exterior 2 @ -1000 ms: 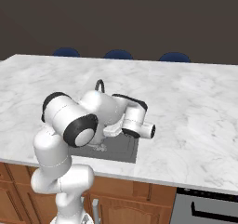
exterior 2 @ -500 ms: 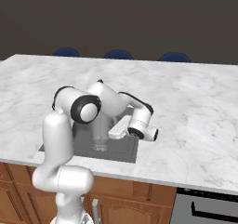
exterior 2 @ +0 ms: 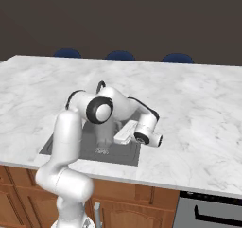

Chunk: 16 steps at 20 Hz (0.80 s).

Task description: Turn on the sink faucet and place the jug under the water for a few seconds to fill it up.

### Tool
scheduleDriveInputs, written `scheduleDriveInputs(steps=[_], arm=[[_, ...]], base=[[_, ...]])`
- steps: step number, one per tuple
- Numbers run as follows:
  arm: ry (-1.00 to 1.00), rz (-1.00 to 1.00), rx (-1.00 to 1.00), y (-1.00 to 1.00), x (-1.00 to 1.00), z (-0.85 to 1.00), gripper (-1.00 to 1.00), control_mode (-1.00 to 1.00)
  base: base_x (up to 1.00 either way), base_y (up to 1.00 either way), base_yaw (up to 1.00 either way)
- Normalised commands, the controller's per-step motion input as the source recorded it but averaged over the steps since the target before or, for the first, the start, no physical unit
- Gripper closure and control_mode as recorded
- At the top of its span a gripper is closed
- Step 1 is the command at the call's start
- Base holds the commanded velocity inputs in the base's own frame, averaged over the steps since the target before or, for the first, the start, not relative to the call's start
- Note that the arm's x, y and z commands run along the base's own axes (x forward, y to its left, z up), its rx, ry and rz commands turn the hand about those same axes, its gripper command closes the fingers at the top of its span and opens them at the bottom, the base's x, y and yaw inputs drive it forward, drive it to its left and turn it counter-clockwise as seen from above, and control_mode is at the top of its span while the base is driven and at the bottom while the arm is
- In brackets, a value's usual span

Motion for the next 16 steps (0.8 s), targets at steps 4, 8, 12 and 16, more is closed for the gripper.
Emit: scheduleDriveInputs(steps=[4,8,12,16], arm=[[0.00,0.01,0.00,0.03,0.32,-0.18,1.00,-1.00],[0.00,0.00,0.00,0.05,0.25,-0.10,1.00,-1.00],[0.00,0.00,0.00,0.14,0.01,-0.02,1.00,-1.00],[0.00,0.00,0.00,0.09,0.02,0.00,1.00,-1.00]], base=[[0.00,0.00,0.00],[0.00,0.00,0.00],[0.00,0.00,0.00],[0.00,0.00,0.00]])
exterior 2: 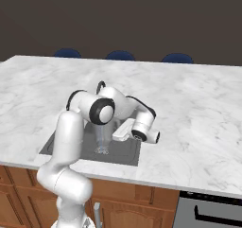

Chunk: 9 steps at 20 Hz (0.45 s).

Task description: Turn on the sink faucet and place the jug under the water for a few seconds to fill it up.

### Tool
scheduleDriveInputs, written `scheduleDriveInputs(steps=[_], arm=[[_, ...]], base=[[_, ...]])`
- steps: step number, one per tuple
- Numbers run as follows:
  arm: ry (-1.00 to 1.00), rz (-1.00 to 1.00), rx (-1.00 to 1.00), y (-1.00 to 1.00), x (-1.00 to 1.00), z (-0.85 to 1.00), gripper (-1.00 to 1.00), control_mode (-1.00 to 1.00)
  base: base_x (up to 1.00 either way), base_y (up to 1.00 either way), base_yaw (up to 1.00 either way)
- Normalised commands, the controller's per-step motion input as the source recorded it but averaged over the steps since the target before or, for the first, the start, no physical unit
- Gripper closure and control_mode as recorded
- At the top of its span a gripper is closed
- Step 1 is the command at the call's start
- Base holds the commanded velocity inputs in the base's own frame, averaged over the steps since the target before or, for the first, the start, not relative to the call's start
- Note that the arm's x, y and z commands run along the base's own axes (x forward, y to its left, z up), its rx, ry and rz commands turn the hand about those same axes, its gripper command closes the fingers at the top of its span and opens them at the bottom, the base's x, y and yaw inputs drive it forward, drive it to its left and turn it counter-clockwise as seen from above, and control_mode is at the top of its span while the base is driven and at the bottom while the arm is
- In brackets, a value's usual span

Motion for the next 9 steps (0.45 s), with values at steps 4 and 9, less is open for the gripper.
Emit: scheduleDriveInputs(steps=[4,9], arm=[[0.00,0.00,0.00,0.07,0.06,0.00,1.00,-1.00],[0.00,0.00,0.00,0.02,0.04,0.00,1.00,-1.00]], base=[[0.00,0.00,0.00],[0.00,0.00,0.00]])
